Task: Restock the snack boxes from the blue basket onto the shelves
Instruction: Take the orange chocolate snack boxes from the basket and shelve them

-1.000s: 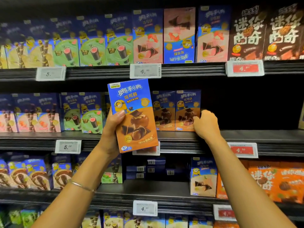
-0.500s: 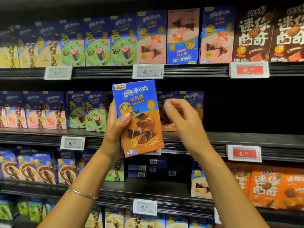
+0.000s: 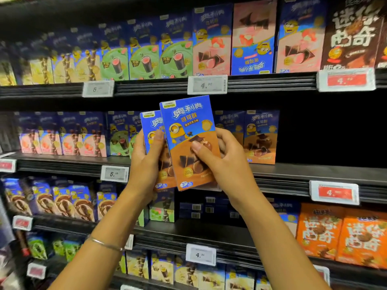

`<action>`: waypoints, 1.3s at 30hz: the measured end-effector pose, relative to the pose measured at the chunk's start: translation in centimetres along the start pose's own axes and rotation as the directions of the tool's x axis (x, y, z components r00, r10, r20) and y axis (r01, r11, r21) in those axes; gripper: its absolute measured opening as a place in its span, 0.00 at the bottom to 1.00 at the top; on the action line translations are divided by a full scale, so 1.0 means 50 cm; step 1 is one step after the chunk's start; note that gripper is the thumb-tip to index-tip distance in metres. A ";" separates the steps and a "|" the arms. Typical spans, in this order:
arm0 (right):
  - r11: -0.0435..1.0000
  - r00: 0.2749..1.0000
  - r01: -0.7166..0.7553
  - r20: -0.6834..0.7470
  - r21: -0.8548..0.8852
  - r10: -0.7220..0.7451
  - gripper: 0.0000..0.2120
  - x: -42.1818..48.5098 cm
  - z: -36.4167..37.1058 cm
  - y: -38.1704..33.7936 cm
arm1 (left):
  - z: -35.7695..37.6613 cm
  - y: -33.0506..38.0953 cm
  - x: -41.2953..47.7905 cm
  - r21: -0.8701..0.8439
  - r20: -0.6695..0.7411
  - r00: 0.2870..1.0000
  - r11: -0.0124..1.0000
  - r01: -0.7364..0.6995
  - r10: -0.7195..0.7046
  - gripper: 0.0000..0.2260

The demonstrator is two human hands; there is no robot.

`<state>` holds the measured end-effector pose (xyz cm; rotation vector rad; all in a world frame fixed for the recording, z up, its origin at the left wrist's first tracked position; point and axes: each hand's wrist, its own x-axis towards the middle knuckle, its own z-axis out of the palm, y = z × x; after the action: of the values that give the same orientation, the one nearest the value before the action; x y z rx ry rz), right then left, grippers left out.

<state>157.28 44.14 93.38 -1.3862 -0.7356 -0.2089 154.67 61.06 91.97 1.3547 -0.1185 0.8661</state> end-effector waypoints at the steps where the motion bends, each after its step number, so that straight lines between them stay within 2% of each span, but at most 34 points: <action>1: 1.000 1.000 -0.010 -0.020 0.006 0.010 0.18 0.000 0.001 0.004 | -0.008 -0.002 0.008 0.005 -0.020 1.000 1.000 -0.005 0.005 0.21; 5: 0.999 0.998 -0.020 -0.055 -0.028 0.018 0.18 0.000 0.001 0.029 | -0.043 0.002 0.033 0.032 -0.057 0.998 0.999 -0.039 0.041 0.12; 7: 0.999 0.997 -0.040 -0.062 -0.004 0.039 0.17 0.005 -0.007 0.044 | -0.056 0.008 0.043 0.050 -0.069 0.995 0.997 -0.061 0.065 0.13; 10: 0.999 0.982 -0.054 -0.184 -0.007 0.051 0.17 0.029 -0.028 0.069 | -0.077 0.014 0.049 0.053 -0.079 0.994 0.996 -0.071 0.075 0.16; 13: 0.988 0.945 -0.040 -0.327 -0.149 -0.011 0.19 0.066 -0.040 0.092 | -0.098 0.015 0.054 0.037 -0.078 0.995 0.998 -0.058 0.061 0.16; 15: 0.959 0.927 -0.058 -0.372 -0.279 -0.052 0.22 0.088 -0.039 0.105 | -0.108 0.017 0.055 0.021 -0.078 0.996 0.998 -0.053 0.054 0.16; 19: 0.882 0.921 -0.114 -0.381 -0.457 -0.078 0.22 0.122 -0.019 0.127 | -0.118 0.018 0.061 -0.002 -0.063 0.997 0.999 -0.039 0.039 0.23; 24: 0.680 0.914 -0.170 -0.372 -0.713 -0.162 0.25 0.146 0.016 0.138 | -0.122 0.010 0.067 0.008 -0.025 0.999 0.999 -0.040 0.040 0.18; 26: 0.631 0.910 -0.205 -0.383 -0.748 -0.159 0.25 0.153 0.026 0.138 | -0.124 0.005 0.071 -0.001 -0.004 0.999 0.999 -0.034 0.034 0.19; 29: 0.576 0.908 -0.230 -0.385 -0.784 -0.162 0.25 0.160 0.037 0.141 | -0.128 -0.001 0.075 -0.019 0.033 0.999 1.000 -0.021 0.022 0.15; 35: 0.541 0.910 -0.253 -0.388 -0.802 -0.150 0.25 0.168 0.056 0.139 | -0.132 -0.008 0.079 -0.026 0.068 0.998 1.000 -0.008 0.010 0.19; 39: 0.529 0.908 -0.266 -0.394 -0.806 -0.144 0.25 0.170 0.066 0.142 | -0.128 -0.010 0.077 -0.049 0.068 0.998 0.999 0.013 -0.009 0.19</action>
<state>166.49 51.08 92.54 -2.2097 -0.1640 -0.8887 155.08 68.51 92.02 1.3374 -0.1833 0.8036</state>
